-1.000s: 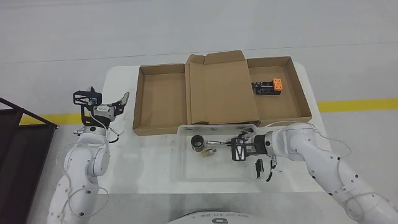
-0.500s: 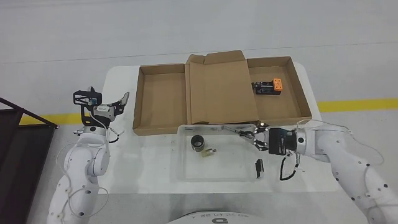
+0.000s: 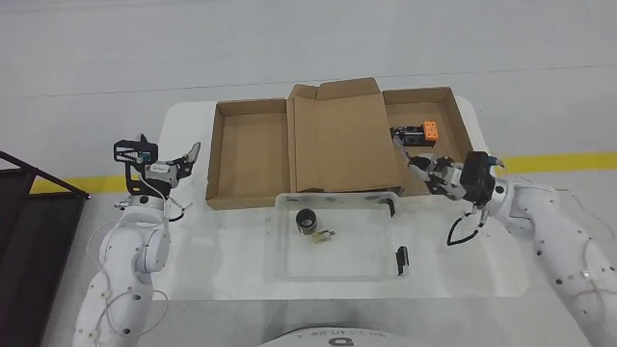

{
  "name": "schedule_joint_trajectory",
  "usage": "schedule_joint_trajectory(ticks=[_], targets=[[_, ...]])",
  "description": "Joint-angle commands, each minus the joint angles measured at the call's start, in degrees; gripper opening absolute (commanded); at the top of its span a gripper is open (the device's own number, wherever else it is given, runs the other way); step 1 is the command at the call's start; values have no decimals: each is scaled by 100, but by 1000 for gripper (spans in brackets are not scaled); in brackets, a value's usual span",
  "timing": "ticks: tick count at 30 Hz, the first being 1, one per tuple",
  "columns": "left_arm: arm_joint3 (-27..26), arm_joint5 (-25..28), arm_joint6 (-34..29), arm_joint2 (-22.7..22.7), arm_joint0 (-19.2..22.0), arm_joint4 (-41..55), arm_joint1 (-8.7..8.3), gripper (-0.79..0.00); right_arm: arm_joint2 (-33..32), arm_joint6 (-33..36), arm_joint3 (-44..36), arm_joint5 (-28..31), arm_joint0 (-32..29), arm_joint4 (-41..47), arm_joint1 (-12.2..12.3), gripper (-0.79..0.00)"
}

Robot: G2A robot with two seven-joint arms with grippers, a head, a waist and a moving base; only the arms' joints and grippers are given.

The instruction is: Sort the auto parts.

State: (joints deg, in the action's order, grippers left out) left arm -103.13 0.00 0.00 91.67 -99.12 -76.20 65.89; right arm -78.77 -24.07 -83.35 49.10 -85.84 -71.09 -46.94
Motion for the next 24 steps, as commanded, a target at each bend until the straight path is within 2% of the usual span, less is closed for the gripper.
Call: schedule_joint_trajectory(ticks=[1,4,6,10,12,18,20,21,22,24], targets=[[0,0,0,0,0,0,0,0,173,765,258,-438,293,543,-75,-785],[0,0,0,0,0,0,0,0,373,1461,624,-706,670,1107,-164,-785],[0,0,0,0,0,0,0,0,495,1717,865,-631,881,1378,-210,-785],[0,0,0,0,0,0,0,0,712,2260,1226,-1099,1195,1547,-306,-785],[0,0,0,0,0,0,0,0,821,2484,1292,-1326,1313,1619,-356,-785],[0,0,0,0,0,0,0,0,1030,2838,1538,-1523,1592,1782,-464,-785],[0,0,0,0,0,0,0,0,1065,2863,1595,-1532,1652,1793,-488,-711],[0,0,0,0,0,0,0,0,1075,2863,1616,-1529,1673,1791,-497,-582],[0,0,0,0,0,0,0,0,1078,2864,1632,-1523,1690,1788,-504,-496],[0,0,0,0,0,0,0,0,1073,2862,1657,-1508,1708,1792,-514,-437]])
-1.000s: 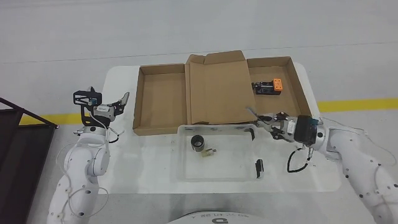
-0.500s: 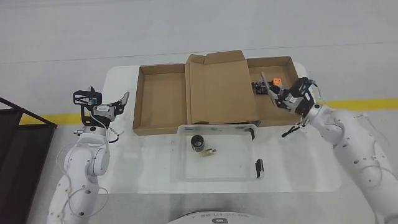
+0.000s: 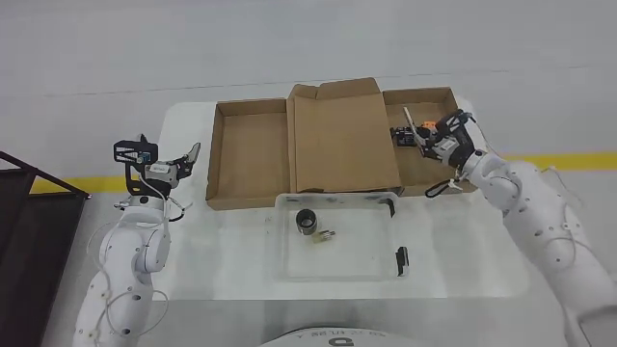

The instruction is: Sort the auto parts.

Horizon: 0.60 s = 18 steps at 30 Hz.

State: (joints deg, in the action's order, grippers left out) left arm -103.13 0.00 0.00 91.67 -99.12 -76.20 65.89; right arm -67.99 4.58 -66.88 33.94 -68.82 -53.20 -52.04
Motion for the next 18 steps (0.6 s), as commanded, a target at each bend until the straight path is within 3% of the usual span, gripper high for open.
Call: schedule_joint_trajectory(ticks=[1,6,10,12,15,18], targets=[[0,0,0,0,0,0,0,0,-10,2,16,7,8,-1,-7,-422],[0,0,0,0,0,0,0,0,-64,-40,-21,12,-51,-35,-14,-394],[0,0,0,0,0,0,0,0,-140,-285,-90,260,-181,-25,-5,-329],[0,0,0,0,0,0,0,0,-223,-644,-167,588,-303,-110,19,-354],[0,0,0,0,0,0,0,0,-412,-1457,-297,963,-563,-395,65,-329],[0,0,0,0,0,0,0,0,-639,-2720,-505,1367,-901,-890,114,-299]])
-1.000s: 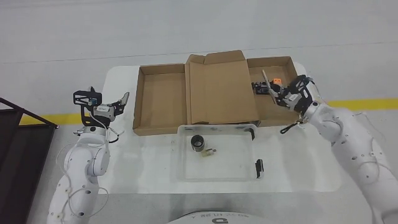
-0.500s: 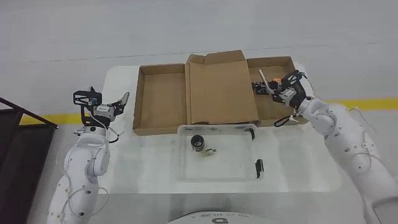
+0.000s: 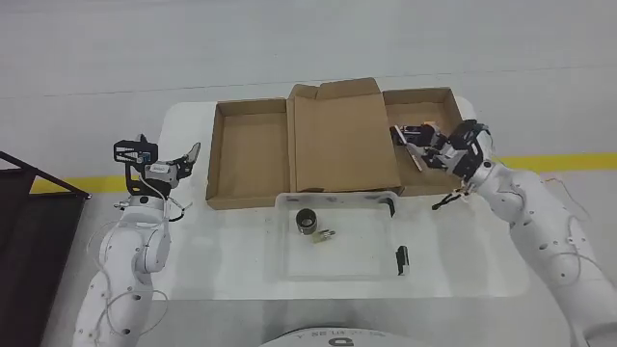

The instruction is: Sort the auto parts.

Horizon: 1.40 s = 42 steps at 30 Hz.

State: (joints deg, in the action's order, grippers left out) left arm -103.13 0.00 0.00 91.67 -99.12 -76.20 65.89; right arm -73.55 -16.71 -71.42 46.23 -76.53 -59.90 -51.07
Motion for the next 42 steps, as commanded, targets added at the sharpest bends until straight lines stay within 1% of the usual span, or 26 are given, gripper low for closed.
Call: schedule_joint_trajectory(ticks=[1,5,7,8,9,10,25,26,27,28,29,30,31,32,33,34,35,36,38,40,41,42], targets=[[0,0,0,0,0,0,0,0,-155,-1018,-92,192,-245,-417,31,-299],[0,0,0,0,0,0,0,0,-336,-2678,-200,260,-646,-1356,75,-283],[0,0,0,0,0,0,0,0,-326,-3421,-234,295,-789,-1824,89,-240],[0,0,0,0,0,0,0,0,-317,-3730,-216,328,-814,-2132,104,-92],[0,0,0,0,0,0,0,0,-297,-3913,-198,221,-833,-2399,117,0],[0,0,0,0,0,0,0,0,-261,-4060,-192,75,-865,-2665,132,0],[0,0,0,0,0,0,0,0,-249,-4103,-180,31,-875,-2740,137,0],[-212,-11,130,-19,6,-366,-13,0,-249,-4103,-180,31,-875,-2740,137,0],[-447,-120,245,-78,-101,-983,-26,0,-249,-4103,-180,31,-875,-2740,137,0],[-728,-360,301,-159,-234,-1582,-29,0,-249,-4103,-180,31,-875,-2740,137,0],[-955,-496,237,-306,-390,-1866,-18,0,-249,-4103,-180,31,-875,-2740,137,0],[-1207,-332,109,-431,-498,-1948,-17,0,-249,-4103,-180,31,-875,-2740,137,0],[-1445,155,-59,-559,-581,-1876,-29,0,-249,-4103,-180,31,-875,-2740,137,0],[-1646,737,-272,-596,-595,-1641,-47,0,-249,-4103,-180,31,-875,-2740,137,0],[-1796,1454,-597,-627,-597,-1434,-77,0,-249,-4103,-180,31,-875,-2740,137,0],[-1953,1947,-931,-577,-538,-1331,-104,0,-249,-4103,-180,31,-875,-2740,137,0],[-2081,2293,-1185,-568,-499,-1228,-121,0,-249,-4103,-180,31,-875,-2740,137,0],[-2164,2740,-1455,-640,-494,-1028,-138,0,-249,-4103,-180,31,-875,-2740,137,0],[-2264,3157,-1789,-661,-406,-499,-149,0,-249,-4103,-180,31,-875,-2740,137,0],[-2321,3373,-2089,-621,-335,-26,-160,0,-249,-4103,-180,31,-875,-2740,137,0],[-2404,3407,-2217,-560,-291,-2,-170,0,-249,-4103,-180,31,-875,-2740,137,0],[-2525,3287,-2323,-471,-261,-245,-180,0,-249,-4103,-180,31,-875,-2740,137,0]])
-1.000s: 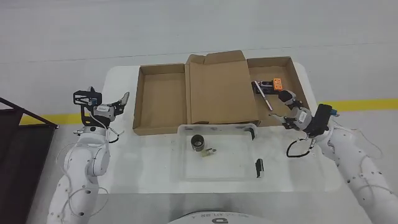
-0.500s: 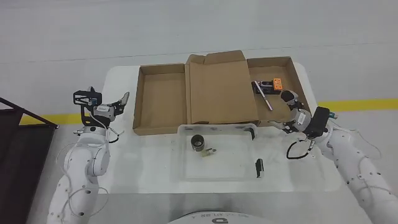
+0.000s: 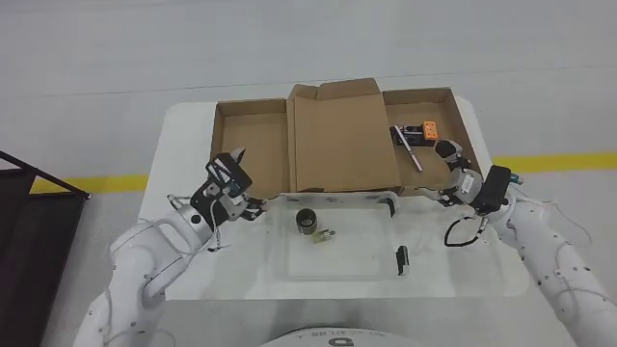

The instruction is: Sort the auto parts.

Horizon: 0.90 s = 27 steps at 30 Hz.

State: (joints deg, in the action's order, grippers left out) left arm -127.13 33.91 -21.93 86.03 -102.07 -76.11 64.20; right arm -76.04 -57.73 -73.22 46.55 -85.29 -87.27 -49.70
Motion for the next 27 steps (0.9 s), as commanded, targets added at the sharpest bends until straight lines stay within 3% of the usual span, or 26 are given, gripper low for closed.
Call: schedule_joint_trajectory(ticks=[1,8,10,14,18,19,22,24,27], targets=[[-125,-103,-129,93,34,-255,-11,0,0,-1,0,0,0,-3,0,0],[-101,-103,-141,72,24,-241,-11,0,0,-1,0,0,0,-3,0,0],[-116,15,-408,-11,19,-207,-22,0,0,-1,0,0,0,-3,0,0],[-237,679,-2245,-419,18,1042,-72,0,0,-1,0,0,0,-3,0,0],[-539,397,-3996,-792,486,1969,-112,0,0,-1,0,0,0,-3,0,0],[-574,278,-4279,-895,614,2097,-115,-52,0,-1,0,0,0,-3,0,0],[-612,-24,-4838,-1258,970,2240,-114,-102,0,-1,0,0,0,-3,0,0],[-491,-284,-5128,-1580,1177,2253,-101,-237,0,-1,0,0,0,-3,0,0],[-217,-610,-5430,-2107,1540,2237,-60,-243,0,-1,0,0,0,-3,0,0]])
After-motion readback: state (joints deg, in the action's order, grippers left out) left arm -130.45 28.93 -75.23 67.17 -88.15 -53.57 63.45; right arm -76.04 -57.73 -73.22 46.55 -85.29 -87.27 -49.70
